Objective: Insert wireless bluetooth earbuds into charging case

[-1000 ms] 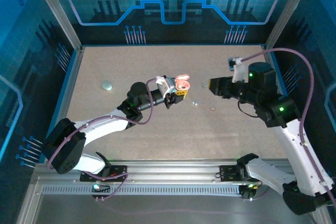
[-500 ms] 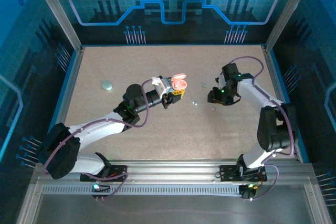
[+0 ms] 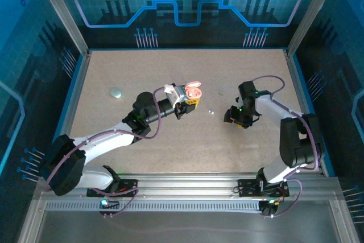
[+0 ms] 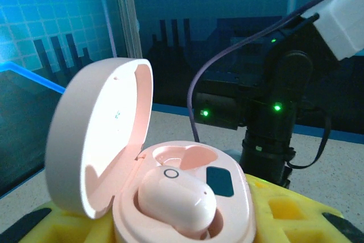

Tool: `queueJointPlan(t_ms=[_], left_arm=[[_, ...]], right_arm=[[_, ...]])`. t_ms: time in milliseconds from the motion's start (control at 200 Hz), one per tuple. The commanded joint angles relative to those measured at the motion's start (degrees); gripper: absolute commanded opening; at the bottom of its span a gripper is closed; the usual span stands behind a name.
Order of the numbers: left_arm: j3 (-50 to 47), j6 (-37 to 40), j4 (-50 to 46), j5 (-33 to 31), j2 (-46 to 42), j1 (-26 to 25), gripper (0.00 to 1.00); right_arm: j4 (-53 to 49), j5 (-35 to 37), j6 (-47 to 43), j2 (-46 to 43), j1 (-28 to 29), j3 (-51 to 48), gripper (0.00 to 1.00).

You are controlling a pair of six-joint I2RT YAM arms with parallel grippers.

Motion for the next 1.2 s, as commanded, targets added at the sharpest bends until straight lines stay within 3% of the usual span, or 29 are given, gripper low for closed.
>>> queueJointPlan(t_ms=[0,325,770,1196], left_arm=[[-0.4,-0.8,1.7,0.6,-0.2,-0.2,0.32],[-0.5,-0.7,1.3,0.4,-0.8,-0.3,0.32],[0.0,-0.5,0.0,0.7,-1.3,-0.2,0.32],[0.4,-0.6,-0.7,1.1,-1.1,-0.2,0.32]], right_arm=[[6.2,-2.6,5.7,-0.3,0.4,-1.6,0.54],[9.5,-0.6,7.3,5.7,0.5,0.4,0.53],[11.6,4.1,4.6,9.1,0.3,4.7,0.4],[11.7,1.3,-0.8,13.6,0.9,8.9,0.35]])
